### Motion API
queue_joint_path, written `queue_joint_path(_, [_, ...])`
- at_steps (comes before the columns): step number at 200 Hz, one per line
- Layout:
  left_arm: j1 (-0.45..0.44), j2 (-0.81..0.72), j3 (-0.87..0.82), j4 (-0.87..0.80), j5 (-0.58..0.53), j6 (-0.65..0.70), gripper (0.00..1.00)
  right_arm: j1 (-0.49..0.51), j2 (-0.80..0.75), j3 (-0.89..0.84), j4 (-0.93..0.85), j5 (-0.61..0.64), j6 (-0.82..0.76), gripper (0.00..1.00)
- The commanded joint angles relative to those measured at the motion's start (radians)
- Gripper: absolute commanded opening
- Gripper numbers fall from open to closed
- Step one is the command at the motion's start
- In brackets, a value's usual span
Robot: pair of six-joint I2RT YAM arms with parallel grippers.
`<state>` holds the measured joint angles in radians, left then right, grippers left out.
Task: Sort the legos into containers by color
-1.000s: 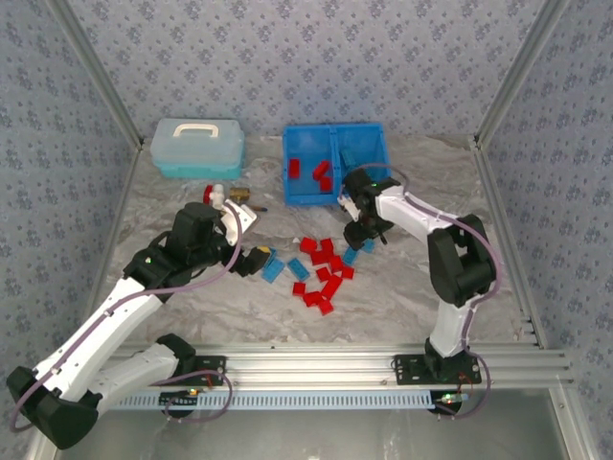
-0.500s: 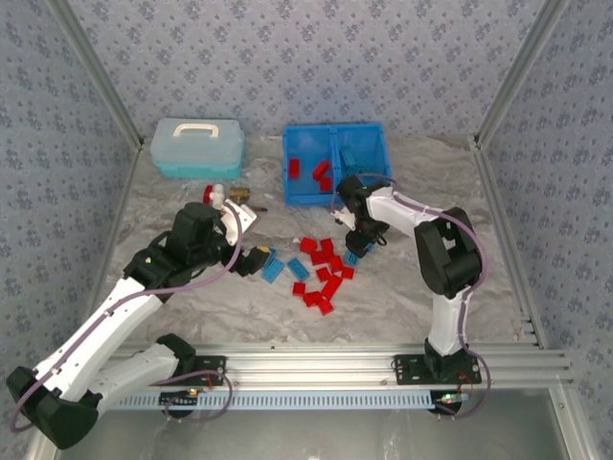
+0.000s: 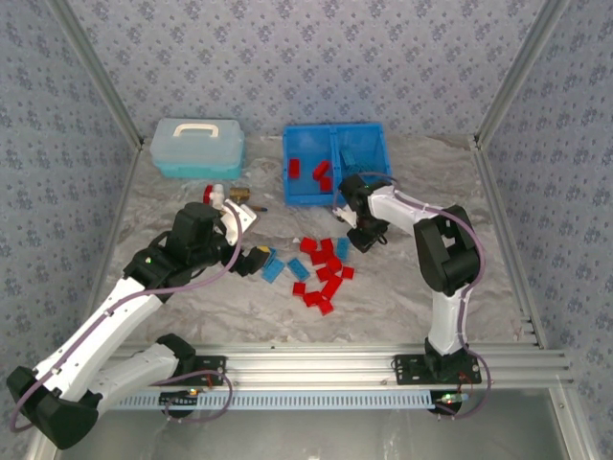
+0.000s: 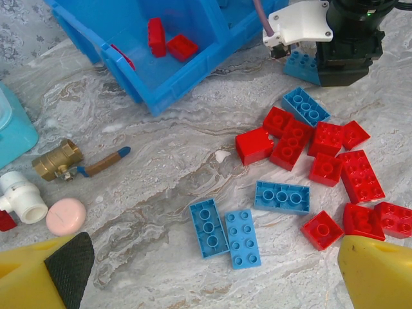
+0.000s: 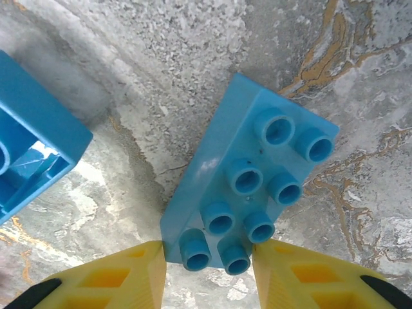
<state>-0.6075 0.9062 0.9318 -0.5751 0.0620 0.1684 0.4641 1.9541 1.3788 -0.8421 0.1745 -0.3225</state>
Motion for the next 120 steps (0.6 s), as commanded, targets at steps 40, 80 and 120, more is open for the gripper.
queue_joint_path(40, [0.007,0.002,0.014,0.001,-0.007,0.011,0.99,-0.021,0.077,0.027,0.01,-0.117,0.12,0.65])
queue_joint_path(80, [0.007,0.001,0.016,-0.002,-0.014,0.013,0.99,-0.023,0.106,0.044,0.019,-0.093,0.143,0.5])
queue_joint_path(120, [0.006,0.0,0.013,-0.002,-0.016,0.013,0.99,-0.029,0.101,0.071,0.014,-0.132,0.18,0.75])
